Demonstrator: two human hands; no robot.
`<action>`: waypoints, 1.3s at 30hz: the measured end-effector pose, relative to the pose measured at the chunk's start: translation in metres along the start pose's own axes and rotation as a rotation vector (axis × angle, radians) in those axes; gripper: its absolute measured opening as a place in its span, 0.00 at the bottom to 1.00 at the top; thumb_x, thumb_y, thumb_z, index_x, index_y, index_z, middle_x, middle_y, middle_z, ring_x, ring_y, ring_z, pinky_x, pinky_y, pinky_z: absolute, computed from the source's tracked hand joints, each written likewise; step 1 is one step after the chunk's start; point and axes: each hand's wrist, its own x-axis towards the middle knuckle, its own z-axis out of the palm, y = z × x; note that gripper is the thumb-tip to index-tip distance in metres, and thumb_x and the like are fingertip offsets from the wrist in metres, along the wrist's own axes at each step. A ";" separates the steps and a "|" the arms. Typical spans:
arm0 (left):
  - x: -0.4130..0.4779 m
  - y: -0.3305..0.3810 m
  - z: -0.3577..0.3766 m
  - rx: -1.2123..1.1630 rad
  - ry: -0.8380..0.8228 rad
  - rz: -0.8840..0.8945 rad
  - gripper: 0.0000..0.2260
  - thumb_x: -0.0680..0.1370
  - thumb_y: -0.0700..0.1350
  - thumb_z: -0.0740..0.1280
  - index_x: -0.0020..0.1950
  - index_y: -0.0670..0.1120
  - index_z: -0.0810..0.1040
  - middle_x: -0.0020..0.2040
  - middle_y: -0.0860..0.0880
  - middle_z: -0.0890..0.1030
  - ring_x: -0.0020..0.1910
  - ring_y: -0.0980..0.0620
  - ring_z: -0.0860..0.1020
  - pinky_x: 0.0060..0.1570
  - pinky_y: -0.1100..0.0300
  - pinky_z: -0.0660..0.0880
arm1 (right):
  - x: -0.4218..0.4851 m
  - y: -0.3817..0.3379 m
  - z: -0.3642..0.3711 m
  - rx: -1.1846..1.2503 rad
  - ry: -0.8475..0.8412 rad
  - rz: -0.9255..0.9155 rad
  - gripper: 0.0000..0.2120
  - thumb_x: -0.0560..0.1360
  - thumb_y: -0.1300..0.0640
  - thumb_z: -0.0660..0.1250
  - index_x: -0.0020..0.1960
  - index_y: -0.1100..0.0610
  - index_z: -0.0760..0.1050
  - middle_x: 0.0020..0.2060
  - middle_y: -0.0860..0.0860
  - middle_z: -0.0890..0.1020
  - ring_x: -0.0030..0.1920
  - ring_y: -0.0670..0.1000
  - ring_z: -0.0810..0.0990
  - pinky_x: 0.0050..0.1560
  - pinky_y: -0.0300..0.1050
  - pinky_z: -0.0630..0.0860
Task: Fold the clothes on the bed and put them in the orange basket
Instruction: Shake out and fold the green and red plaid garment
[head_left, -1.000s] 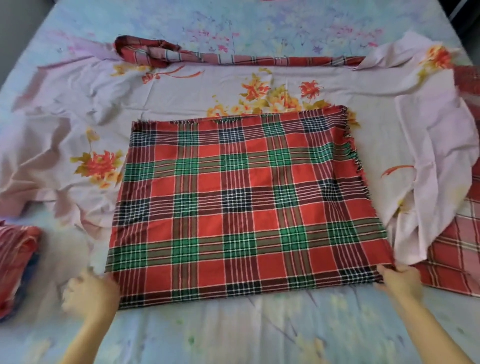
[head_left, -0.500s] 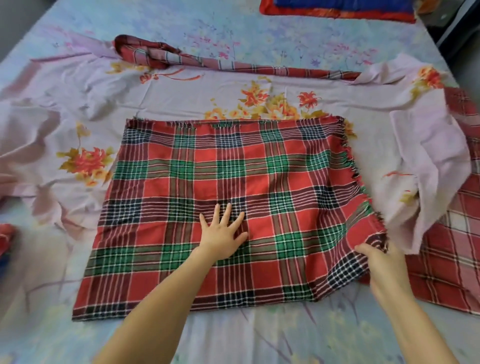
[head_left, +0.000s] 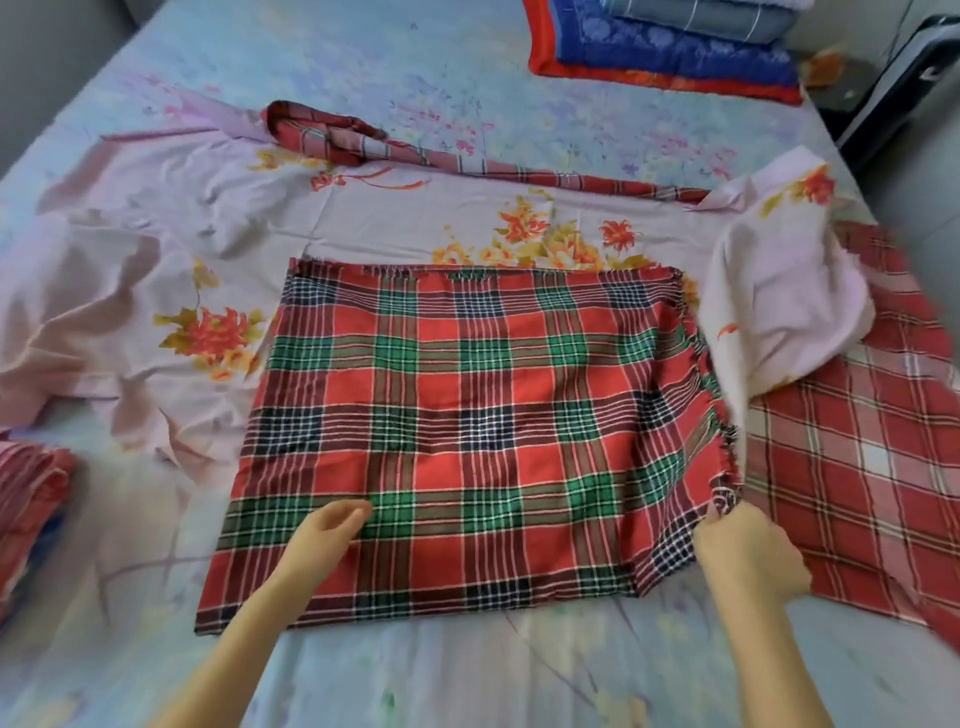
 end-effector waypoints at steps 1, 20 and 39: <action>0.001 0.001 0.002 -0.018 0.007 -0.008 0.05 0.79 0.45 0.63 0.50 0.53 0.79 0.51 0.51 0.81 0.54 0.51 0.78 0.59 0.53 0.73 | -0.001 -0.003 -0.005 -0.045 0.058 -0.018 0.15 0.79 0.54 0.58 0.59 0.61 0.74 0.56 0.63 0.77 0.57 0.64 0.76 0.53 0.52 0.71; 0.017 0.019 -0.093 -0.465 0.250 -0.175 0.30 0.66 0.68 0.70 0.57 0.48 0.76 0.47 0.47 0.83 0.43 0.49 0.83 0.43 0.53 0.80 | -0.222 -0.147 0.102 -0.041 -0.739 -1.515 0.15 0.79 0.51 0.60 0.61 0.59 0.74 0.58 0.60 0.78 0.57 0.63 0.75 0.54 0.53 0.71; -0.004 -0.058 -0.081 -0.171 0.405 -0.153 0.12 0.75 0.47 0.69 0.56 0.43 0.77 0.49 0.46 0.81 0.47 0.48 0.79 0.48 0.57 0.73 | -0.091 -0.096 0.157 -0.090 -0.204 -0.764 0.19 0.71 0.43 0.69 0.53 0.54 0.71 0.52 0.52 0.76 0.52 0.55 0.76 0.46 0.45 0.72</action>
